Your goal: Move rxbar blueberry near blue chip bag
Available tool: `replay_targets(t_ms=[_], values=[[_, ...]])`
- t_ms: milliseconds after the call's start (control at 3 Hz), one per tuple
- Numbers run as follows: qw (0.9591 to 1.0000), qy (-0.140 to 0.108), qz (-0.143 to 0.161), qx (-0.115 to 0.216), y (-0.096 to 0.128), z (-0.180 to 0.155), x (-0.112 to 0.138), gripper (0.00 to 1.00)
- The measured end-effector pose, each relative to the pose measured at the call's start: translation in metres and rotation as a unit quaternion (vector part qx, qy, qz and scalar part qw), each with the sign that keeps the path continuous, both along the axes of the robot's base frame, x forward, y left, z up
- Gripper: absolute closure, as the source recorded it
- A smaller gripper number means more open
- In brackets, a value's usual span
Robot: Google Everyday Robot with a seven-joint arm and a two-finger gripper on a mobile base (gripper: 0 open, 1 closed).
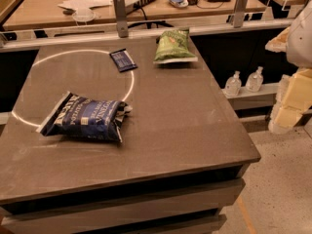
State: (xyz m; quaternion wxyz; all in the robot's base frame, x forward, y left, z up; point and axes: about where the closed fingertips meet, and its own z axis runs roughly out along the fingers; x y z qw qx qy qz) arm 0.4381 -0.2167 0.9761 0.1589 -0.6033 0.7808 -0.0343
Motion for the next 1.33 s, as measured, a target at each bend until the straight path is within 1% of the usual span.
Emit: replay_targets(t_ms=[333,667,1000,1333], values=[[1.0000,0.000,0.000,0.000,0.000,0.000,0.000,0.00],[0.9997,-0.007,-0.003,0.023,0.003,0.002,-0.001,0.00],[0.9971,-0.012,-0.010,0.074,0.014,-0.001,-0.004,0.00],[0.9772,-0.038,-0.045,0.204,0.036,-0.027,-0.010,0.00]])
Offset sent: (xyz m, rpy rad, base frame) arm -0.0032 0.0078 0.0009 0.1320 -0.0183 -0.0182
